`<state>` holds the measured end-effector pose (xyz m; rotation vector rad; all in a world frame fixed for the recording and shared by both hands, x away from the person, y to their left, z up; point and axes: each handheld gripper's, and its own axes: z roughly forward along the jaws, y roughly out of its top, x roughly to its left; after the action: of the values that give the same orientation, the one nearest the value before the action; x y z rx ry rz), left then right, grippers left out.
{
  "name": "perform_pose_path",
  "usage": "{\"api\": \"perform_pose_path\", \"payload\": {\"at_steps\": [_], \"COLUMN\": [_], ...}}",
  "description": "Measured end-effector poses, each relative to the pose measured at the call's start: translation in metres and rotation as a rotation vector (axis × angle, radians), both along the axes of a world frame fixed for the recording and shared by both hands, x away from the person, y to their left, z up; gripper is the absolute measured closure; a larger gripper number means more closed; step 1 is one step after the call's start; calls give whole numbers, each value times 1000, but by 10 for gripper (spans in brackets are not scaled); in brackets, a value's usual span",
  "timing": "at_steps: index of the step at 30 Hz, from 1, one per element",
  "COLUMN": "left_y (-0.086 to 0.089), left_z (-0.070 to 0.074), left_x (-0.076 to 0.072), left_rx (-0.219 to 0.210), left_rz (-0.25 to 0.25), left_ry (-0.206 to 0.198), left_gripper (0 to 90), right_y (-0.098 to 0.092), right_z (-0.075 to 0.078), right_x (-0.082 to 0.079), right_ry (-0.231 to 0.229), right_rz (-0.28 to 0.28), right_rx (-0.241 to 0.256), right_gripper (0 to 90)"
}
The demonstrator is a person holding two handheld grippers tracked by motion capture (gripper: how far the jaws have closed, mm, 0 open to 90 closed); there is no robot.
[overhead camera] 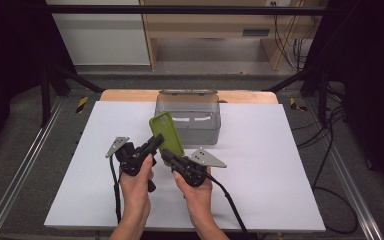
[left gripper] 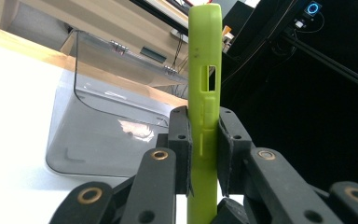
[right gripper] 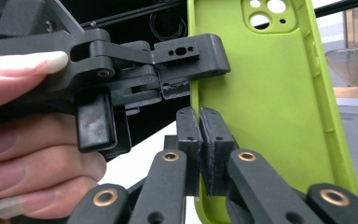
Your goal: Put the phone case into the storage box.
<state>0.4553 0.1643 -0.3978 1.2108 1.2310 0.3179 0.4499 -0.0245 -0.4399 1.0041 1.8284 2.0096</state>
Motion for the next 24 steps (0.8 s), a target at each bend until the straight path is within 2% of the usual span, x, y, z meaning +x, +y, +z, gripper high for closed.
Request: {"api": "perform_pose_path", "payload": {"at_steps": [2, 4, 7, 9, 10, 14, 15, 16, 17, 20, 21, 22, 24], "left_y": [0, 0, 0, 1, 1, 2, 2, 2, 2, 2, 1, 1, 0], "left_z": [2, 3, 7, 7, 8, 10, 12, 12, 15, 17, 19, 21, 24], "left_x": [0, 0, -1, -1, -1, -1, -1, -1, -1, 0, 0, 1, 3], "left_rx": [7, 17, 37, 39, 44, 69, 95, 95, 113, 132, 136, 149, 165], "left_rz": [-2, -3, 8, 11, 13, 22, 24, 24, 31, 34, 35, 33, 32], "left_ry": [-10, -19, -30, -33, -34, -41, -48, -48, -56, -62, -63, -64, -65], "left_gripper": [778, 778, 778, 778, 778, 778, 778, 778, 778, 778, 778, 778, 778], "right_y": [-1, -3, -9, -11, -18, -28, -35, -35, -40, -48, -48, -54, -60], "right_z": [1, 1, 6, 8, 11, 15, 19, 19, 21, 25, 25, 27, 28], "right_x": [-1, -1, -5, -6, -6, -6, -6, -6, -7, -7, -7, -5, -4], "right_ry": [4, -1, -42, -49, -59, -65, -81, -81, -98, -119, -119, -129, -135], "right_rz": [-13, -13, -15, -21, -36, -58, -79, -79, -100, -139, -139, -165, -182], "right_rx": [-10, -18, -64, -77, -100, -125, -159, -159, -197, -262, -262, -295, -321], "right_gripper": [785, 784, 778, 772, 761, 739, 704, 704, 658, 551, 551, 479, 414]}}
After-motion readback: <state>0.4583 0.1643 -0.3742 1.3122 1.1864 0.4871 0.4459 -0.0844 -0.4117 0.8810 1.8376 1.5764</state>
